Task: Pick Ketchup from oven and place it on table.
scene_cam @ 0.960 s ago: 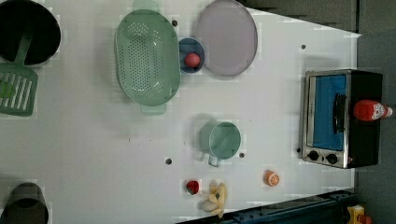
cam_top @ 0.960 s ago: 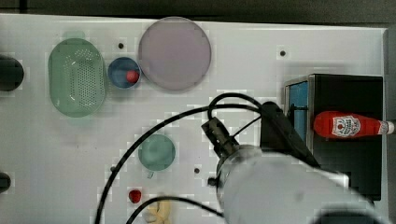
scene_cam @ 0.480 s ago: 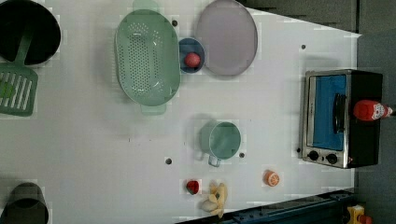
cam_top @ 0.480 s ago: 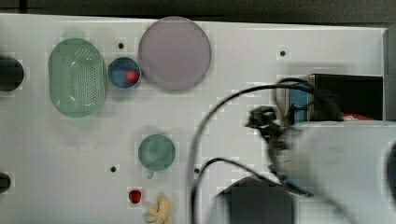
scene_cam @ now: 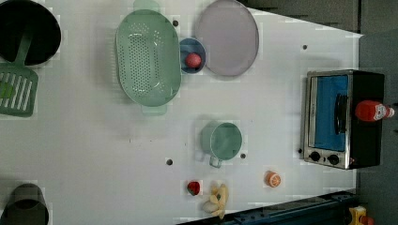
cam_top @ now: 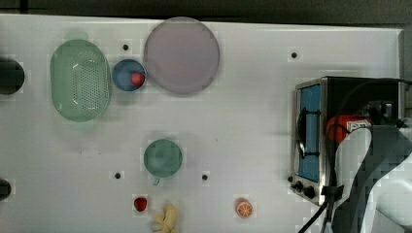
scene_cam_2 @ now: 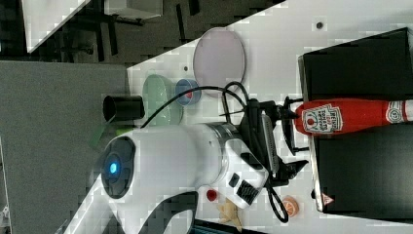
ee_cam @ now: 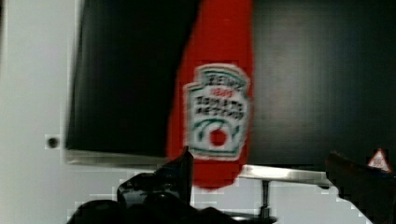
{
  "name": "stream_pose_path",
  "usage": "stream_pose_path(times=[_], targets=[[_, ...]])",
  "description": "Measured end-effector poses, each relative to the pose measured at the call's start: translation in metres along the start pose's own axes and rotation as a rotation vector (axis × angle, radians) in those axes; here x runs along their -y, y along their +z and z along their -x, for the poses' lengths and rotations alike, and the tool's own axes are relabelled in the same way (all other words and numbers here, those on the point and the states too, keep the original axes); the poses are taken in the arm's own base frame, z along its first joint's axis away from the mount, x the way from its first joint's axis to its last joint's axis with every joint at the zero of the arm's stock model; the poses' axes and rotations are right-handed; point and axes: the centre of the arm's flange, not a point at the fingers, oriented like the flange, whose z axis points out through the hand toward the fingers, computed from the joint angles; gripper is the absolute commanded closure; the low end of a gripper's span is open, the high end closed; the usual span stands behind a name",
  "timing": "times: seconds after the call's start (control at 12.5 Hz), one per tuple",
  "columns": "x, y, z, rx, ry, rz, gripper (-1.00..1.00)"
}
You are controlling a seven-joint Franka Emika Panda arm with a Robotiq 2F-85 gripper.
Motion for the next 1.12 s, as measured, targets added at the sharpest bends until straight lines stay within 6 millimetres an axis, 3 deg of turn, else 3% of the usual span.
stream_pose_path(times=[0.24, 0.4, 0.64, 0.8, 0.88, 1.12], targets=[[0.019, 0.004, -0.005, 0.017, 0.047, -0.073, -1.00], [0.037, 0.035, -0.022, -0.042, 0.066, -0.066, -1.00], [0.037, 0.072, -0.015, 0.019, 0.090, -0.025, -0.99], [0.040, 0.098, -0.011, 0.030, 0.095, -0.001, -0.37], [0.040, 0.103, -0.008, 0.032, 0.092, 0.015, -0.24], [0.044, 0.090, -0.009, 0.008, 0.072, 0.003, -0.24]])
